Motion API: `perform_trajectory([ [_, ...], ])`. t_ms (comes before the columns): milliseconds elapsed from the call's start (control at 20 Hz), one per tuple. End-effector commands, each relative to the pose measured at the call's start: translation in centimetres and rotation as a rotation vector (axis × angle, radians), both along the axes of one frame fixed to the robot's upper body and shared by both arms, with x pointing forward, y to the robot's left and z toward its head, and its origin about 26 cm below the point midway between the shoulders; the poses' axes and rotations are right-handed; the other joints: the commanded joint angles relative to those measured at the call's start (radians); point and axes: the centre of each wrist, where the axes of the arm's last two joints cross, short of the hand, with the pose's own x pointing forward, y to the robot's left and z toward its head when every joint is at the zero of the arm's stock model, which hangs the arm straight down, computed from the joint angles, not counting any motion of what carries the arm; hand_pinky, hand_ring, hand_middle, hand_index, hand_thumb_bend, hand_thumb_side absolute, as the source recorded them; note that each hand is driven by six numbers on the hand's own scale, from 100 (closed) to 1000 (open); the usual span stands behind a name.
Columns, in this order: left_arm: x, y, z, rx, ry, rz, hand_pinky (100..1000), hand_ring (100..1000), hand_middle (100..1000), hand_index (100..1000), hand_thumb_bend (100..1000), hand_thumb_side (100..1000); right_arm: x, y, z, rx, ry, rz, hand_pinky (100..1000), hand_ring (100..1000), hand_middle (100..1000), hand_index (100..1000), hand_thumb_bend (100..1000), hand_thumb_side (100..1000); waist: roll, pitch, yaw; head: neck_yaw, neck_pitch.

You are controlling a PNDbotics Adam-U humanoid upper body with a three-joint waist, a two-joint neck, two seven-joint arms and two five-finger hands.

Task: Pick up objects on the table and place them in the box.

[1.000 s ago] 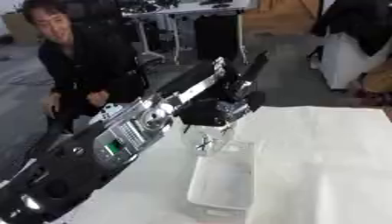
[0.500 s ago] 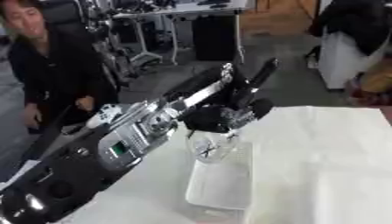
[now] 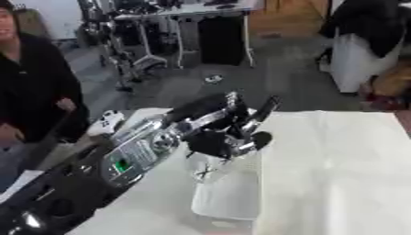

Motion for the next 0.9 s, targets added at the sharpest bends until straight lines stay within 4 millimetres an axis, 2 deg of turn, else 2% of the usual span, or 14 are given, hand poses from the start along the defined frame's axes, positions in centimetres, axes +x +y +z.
perform_trajectory([
  [50, 0.2, 1.5, 0.7, 0.051, -0.035, 0.033, 100, 100, 100, 245, 197, 942, -0.2, 0.0, 0.8, -0.004, -0.033, 0.007, 376, 388, 480, 913, 422, 1000, -0.004, -0.008, 0.003, -0.007, -0.006],
  [400, 0.4, 2.4, -0.6, 0.066, -0.03, 0.055, 100, 100, 100, 259, 200, 951, -0.2, 0.0, 0.8, -0.002, -0.035, 0.007, 377, 388, 480, 912, 421, 1000, -0.005, -0.007, 0.002, -0.009, -0.006],
  [900, 2.0, 1.0, -1.1, -0.059, -0.056, 0.048, 100, 100, 100, 262, 210, 957, -0.2, 0.2, 0.8, 0.002, -0.035, 0.013, 377, 388, 480, 912, 420, 1000, -0.008, -0.008, -0.004, -0.008, -0.006],
])
